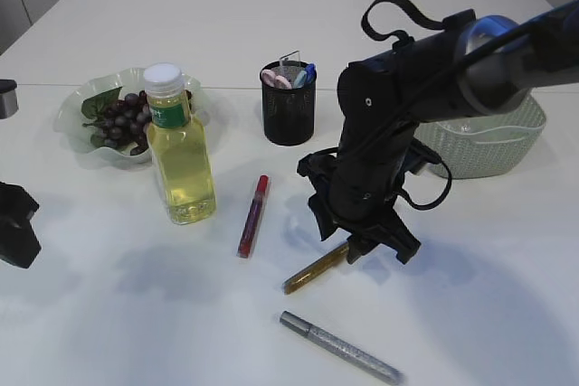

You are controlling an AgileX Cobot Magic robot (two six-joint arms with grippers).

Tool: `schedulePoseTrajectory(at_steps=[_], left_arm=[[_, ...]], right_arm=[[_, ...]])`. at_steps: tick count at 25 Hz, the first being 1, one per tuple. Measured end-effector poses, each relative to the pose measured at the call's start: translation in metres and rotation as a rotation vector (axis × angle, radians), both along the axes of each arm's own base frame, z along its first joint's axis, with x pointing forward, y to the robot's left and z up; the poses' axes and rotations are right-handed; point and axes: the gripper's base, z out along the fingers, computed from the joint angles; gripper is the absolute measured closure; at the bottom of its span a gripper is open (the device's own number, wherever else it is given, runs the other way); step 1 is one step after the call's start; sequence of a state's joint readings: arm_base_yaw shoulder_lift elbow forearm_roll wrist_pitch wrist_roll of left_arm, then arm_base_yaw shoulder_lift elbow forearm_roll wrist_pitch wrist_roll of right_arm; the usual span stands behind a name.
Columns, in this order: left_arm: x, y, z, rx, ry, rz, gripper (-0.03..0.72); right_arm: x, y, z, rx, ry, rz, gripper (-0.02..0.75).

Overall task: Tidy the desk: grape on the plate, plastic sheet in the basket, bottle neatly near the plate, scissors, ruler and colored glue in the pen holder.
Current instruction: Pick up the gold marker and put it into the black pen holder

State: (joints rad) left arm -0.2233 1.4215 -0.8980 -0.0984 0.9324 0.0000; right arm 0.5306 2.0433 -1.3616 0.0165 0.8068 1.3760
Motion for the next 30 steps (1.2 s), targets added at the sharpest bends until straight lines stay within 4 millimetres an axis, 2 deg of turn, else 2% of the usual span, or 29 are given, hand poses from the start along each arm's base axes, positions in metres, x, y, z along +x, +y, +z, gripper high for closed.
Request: schedulePoseTrajectory(at_steps=[12, 19, 24, 30], left_arm=[[0.0, 0.0, 0.0, 0.0, 0.0, 0.0, 0.284], [0.0, 0.0, 0.0, 0.0, 0.0, 0.0, 0.292], [0.0, 0.0, 0.0, 0.0, -0.002, 0.0, 0.293], [0.0, 0.0, 0.0, 0.0, -0.002, 0.0, 0.293]], right_arm=[[0.002, 0.001, -0.019, -0.008, 0.033, -0.011, 0.375], [0.003, 0.002, -0.022, 0.002, 0.03, -0.017, 0.378], [0.003, 0.003, -0.023, 0.004, 0.03, -0.018, 0.419], [0.004, 0.003, -0.023, 0.005, 0.03, -0.021, 0.514]])
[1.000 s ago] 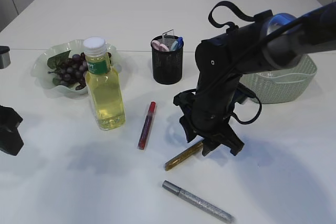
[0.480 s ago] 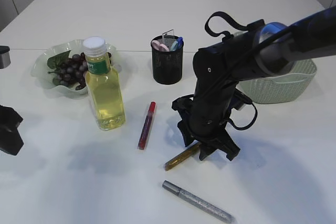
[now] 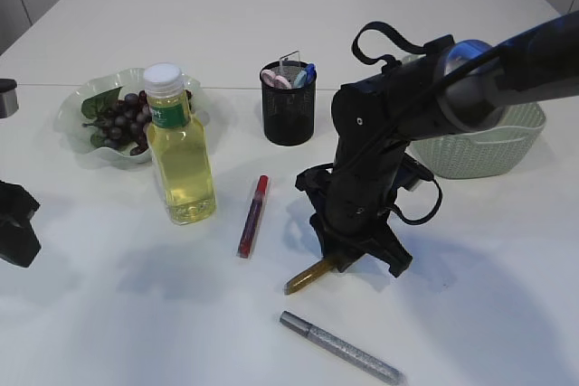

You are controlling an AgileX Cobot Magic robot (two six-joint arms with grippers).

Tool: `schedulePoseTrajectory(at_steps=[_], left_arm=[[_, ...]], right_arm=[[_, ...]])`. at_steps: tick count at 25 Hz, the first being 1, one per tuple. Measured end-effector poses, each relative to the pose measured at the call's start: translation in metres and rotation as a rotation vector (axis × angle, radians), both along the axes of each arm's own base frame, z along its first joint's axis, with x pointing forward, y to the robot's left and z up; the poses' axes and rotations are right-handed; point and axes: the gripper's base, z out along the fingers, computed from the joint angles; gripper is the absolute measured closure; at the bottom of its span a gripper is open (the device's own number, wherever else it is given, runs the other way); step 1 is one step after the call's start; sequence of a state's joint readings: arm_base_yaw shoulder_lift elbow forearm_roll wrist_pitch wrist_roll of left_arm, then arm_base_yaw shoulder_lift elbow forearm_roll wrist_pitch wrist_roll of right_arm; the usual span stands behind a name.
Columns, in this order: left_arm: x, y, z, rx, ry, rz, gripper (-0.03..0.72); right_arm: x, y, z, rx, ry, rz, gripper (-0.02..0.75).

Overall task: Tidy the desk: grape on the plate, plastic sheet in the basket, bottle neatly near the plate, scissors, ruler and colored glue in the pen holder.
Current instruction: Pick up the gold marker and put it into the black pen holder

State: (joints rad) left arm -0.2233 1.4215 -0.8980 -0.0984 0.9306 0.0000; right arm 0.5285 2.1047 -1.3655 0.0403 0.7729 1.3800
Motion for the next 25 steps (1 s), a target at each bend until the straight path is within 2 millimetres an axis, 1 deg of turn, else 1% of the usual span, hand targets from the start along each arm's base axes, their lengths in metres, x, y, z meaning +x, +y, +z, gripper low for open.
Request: schedulePoseTrajectory(at_steps=[6, 10, 13, 17, 22, 25], left_arm=[[0.0, 0.0, 0.0, 0.0, 0.0, 0.0, 0.293], [0.0, 0.0, 0.0, 0.0, 0.0, 0.0, 0.294], [0.0, 0.0, 0.0, 0.0, 0.0, 0.0, 0.294], [0.0, 0.0, 0.0, 0.0, -0.002, 0.0, 0.294], [0.001, 0.0, 0.0, -0.002, -0.011, 0.001, 0.294], [0.001, 0.0, 0.0, -0.003, -0.014, 0.001, 0.294]], right_arm=[[0.0, 0.0, 0.0, -0.001, 0.0, 0.002, 0.613], [0.0, 0.0, 0.0, -0.008, -0.008, 0.062, 0.63], [0.003, -0.002, 0.005, -0.012, -0.034, 0.118, 0.634], [0.015, -0.012, 0.028, 0.035, -0.167, 0.274, 0.635], [0.032, -0.036, 0.058, 0.113, -0.318, 0.445, 0.635], [0.046, -0.045, 0.075, 0.144, -0.426, 0.601, 0.635]])
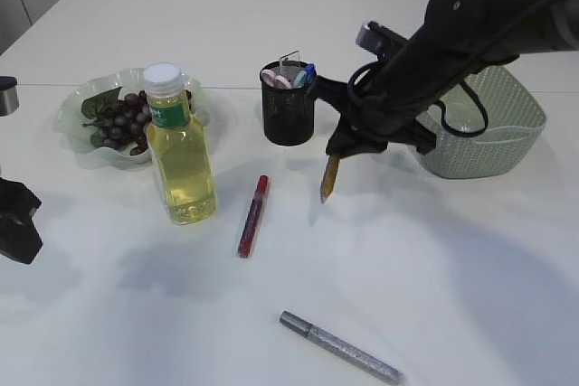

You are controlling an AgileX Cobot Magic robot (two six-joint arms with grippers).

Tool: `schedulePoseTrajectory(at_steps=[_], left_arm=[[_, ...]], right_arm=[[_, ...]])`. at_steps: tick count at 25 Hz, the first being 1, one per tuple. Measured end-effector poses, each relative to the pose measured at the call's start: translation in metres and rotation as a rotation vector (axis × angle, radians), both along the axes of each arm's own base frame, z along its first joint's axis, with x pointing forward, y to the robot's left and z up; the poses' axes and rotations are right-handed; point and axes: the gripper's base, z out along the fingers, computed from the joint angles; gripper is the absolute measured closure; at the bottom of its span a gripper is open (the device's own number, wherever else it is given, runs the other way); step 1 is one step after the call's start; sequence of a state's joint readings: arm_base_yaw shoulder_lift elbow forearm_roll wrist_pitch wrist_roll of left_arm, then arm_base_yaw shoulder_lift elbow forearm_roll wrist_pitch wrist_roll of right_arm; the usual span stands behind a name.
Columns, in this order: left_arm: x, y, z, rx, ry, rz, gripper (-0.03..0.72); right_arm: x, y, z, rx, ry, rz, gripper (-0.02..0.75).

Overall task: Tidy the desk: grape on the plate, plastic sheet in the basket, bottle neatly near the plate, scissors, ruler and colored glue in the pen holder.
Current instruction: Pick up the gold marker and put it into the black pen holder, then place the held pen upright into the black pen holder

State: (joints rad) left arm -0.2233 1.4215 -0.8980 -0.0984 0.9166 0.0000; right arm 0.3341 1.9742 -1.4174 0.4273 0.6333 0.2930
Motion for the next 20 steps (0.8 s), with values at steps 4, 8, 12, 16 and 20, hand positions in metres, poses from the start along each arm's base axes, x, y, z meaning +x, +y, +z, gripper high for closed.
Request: schedulePoseTrajectory(at_steps=[4, 8, 12, 16, 20], left_arm=[[0.0, 0.0, 0.0, 0.0, 0.0, 0.0, 0.296], [-0.002, 0.0, 0.0, -0.001, 0.02, 0.0, 0.298], [-0.003, -0.001, 0.0, -0.009, 0.037, 0.004, 0.3], [-0.004, -0.003, 0.0, -0.041, 0.045, 0.019, 0.302], [-0.005, -0.004, 0.0, -0.054, 0.055, 0.024, 0.302]], right_arm=[[0.018, -0.005, 0.03, 0.067, -0.177, 0.185, 0.636], [0.035, -0.013, 0.064, 0.124, -0.363, 0.272, 0.636], [0.055, -0.026, 0.094, 0.116, -0.553, 0.326, 0.637], [0.082, -0.031, 0.098, 0.125, -0.663, 0.342, 0.636], [0.107, -0.028, 0.086, 0.101, -0.742, 0.391, 0.636]])
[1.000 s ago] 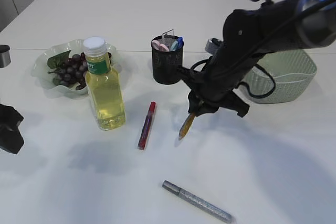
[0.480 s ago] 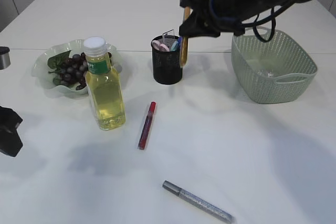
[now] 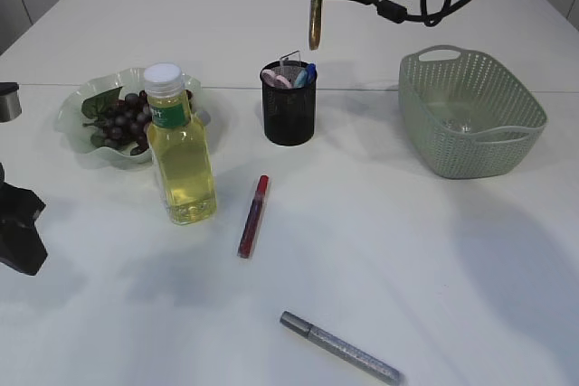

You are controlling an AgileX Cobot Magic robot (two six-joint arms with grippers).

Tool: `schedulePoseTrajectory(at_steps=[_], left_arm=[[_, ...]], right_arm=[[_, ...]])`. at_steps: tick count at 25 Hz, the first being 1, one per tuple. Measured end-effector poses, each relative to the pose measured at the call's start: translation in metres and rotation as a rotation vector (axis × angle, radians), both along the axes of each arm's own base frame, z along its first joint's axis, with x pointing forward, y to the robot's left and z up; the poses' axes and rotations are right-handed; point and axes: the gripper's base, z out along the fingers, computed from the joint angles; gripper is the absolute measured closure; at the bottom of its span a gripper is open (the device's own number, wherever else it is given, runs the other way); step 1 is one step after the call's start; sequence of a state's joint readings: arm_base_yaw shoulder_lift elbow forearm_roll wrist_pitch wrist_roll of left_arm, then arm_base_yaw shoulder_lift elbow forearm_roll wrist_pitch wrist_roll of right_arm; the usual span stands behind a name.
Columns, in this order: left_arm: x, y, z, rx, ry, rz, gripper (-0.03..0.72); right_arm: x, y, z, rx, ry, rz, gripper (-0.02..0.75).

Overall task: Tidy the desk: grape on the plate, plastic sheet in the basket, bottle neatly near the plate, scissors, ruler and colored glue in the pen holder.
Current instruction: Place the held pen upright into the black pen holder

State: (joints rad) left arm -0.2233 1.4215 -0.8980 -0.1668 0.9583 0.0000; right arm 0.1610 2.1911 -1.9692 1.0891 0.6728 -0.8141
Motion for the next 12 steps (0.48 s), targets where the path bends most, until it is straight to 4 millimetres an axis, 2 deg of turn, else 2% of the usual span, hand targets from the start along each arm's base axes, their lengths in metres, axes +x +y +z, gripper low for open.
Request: schedulePoseTrajectory(at_steps=[6, 12], left_arm=[[-0.003, 0.0, 0.0, 0.002, 0.035, -0.004, 0.302], [-0.004, 0.0, 0.0, 0.001, 0.041, -0.004, 0.309]], right_arm=[[0.024, 0.006, -0.019, -0.007, -0.11, 0.047, 0.636], [0.036, 0.011, -0.042, 0.041, -0.198, 0.077, 0.636]])
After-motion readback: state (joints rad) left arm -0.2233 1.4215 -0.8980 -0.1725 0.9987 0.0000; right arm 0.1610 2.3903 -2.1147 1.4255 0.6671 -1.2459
